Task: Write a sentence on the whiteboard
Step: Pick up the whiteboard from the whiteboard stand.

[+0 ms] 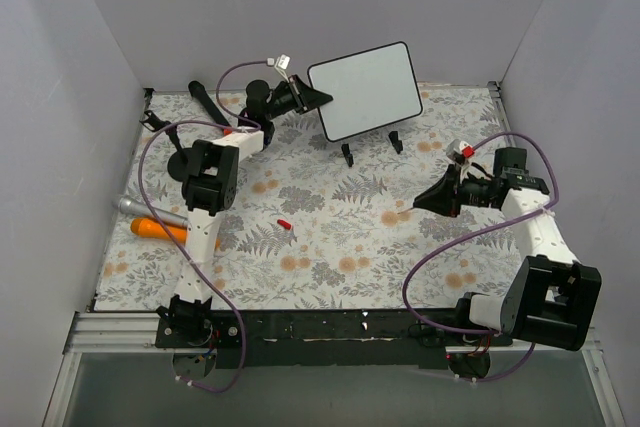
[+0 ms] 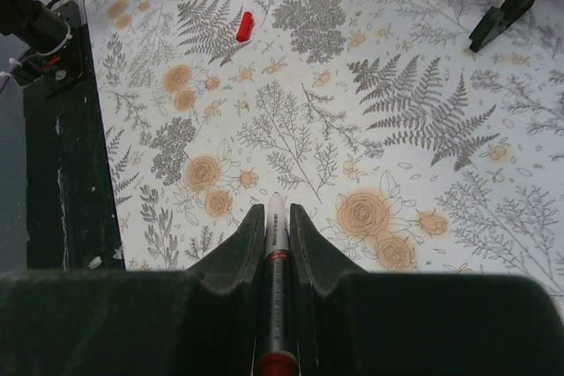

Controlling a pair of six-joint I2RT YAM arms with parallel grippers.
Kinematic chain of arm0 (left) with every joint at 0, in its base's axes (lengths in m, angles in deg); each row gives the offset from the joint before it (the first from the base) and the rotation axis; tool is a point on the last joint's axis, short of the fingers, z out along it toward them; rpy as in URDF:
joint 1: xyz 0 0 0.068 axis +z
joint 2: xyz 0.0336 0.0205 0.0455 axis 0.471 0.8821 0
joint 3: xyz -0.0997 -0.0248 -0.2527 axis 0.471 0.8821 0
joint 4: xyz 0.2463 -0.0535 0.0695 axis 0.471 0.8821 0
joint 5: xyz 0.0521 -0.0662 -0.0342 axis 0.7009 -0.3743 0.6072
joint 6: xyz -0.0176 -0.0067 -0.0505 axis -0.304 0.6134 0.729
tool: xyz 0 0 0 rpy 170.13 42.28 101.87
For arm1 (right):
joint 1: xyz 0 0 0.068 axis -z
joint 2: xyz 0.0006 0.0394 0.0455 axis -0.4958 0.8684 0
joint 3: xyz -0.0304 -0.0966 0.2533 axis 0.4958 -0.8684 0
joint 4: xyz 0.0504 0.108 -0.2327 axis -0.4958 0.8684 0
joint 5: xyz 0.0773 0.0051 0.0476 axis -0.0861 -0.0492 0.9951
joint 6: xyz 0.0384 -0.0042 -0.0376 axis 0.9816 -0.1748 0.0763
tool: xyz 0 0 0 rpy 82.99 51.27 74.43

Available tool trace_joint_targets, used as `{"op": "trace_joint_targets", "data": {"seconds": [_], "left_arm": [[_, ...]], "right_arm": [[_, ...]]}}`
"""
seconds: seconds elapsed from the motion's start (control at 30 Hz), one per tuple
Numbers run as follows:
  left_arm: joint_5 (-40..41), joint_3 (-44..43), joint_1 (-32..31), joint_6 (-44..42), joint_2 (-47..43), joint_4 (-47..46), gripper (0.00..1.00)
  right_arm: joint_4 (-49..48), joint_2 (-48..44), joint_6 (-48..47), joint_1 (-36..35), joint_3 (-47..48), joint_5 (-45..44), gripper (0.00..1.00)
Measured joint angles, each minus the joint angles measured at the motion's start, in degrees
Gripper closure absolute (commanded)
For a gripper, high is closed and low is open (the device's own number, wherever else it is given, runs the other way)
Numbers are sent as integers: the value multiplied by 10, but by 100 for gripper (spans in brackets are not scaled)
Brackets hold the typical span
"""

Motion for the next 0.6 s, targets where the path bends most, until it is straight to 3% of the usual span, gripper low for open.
{"op": "trace_joint_targets", "data": {"seconds": [0.17,0.37,0.6], "left_arm": [[5,63,0,2,-83,2,100],[24,192,-9,-3,-244,-16,100],[61,352,-52,-28,-414,-28,100]], "right_arm": [[73,-1,-45,0,76,3,99],[244,33,-159,1,225,9,99],[318,24,-174,2,282,12,99]]}}
